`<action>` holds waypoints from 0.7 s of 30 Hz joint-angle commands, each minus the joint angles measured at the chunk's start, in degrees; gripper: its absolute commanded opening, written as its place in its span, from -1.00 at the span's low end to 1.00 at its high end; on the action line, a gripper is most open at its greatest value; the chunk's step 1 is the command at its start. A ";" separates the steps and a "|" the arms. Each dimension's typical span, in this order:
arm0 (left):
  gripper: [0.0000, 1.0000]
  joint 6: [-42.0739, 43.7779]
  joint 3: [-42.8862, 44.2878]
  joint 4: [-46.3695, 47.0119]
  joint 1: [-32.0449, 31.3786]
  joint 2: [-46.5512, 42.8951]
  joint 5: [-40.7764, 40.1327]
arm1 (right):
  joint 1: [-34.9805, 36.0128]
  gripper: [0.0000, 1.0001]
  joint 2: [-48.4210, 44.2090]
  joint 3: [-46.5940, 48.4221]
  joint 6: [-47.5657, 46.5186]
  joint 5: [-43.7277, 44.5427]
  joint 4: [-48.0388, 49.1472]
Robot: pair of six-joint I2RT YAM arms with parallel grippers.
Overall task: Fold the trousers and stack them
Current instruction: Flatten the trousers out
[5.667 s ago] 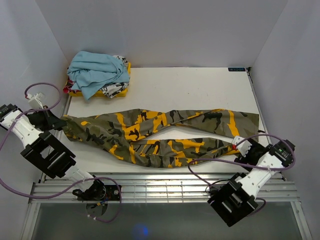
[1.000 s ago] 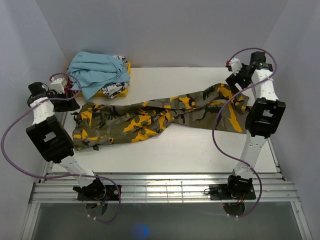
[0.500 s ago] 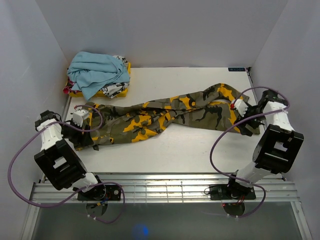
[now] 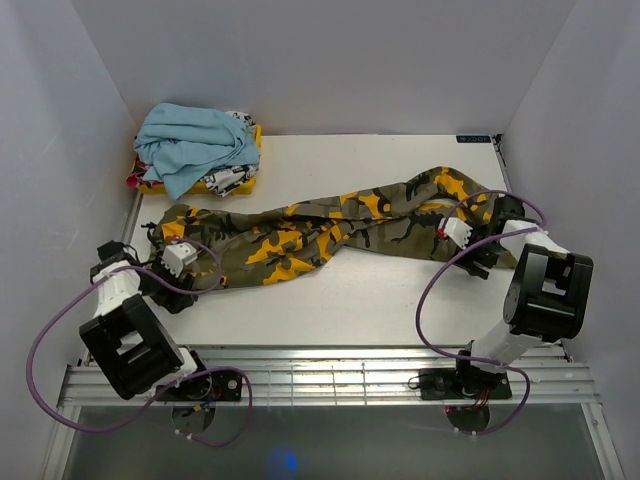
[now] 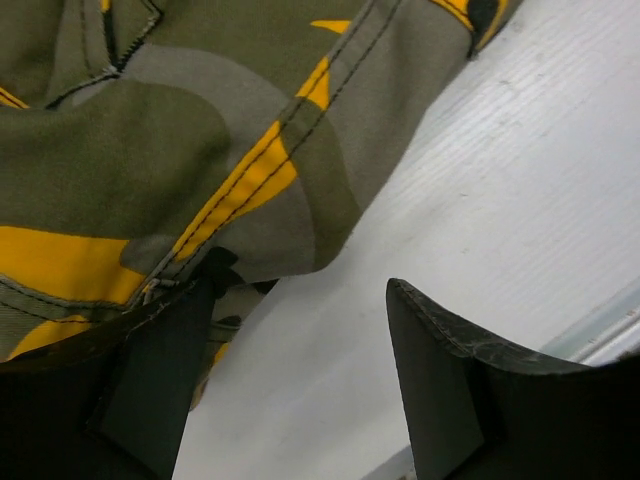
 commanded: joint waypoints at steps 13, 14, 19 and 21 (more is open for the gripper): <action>-0.61 -1.86 5.22 8.91 -1.70 5.59 0.22 | 0.23 -0.85 2.64 1.97 -2.16 2.95 2.57; -0.76 -1.95 6.45 7.67 -1.61 5.77 0.40 | -0.47 -0.85 0.72 3.38 -2.24 2.07 0.28; -1.00 -1.86 20.41 -3.13 3.22 8.31 6.01 | -4.95 -0.85 -5.80 12.78 -7.23 -3.12 -13.77; -1.00 -2.30 25.24 -6.82 5.33 11.29 8.30 | -7.85 -0.85 -7.74 15.94 -9.62 -4.09 -16.43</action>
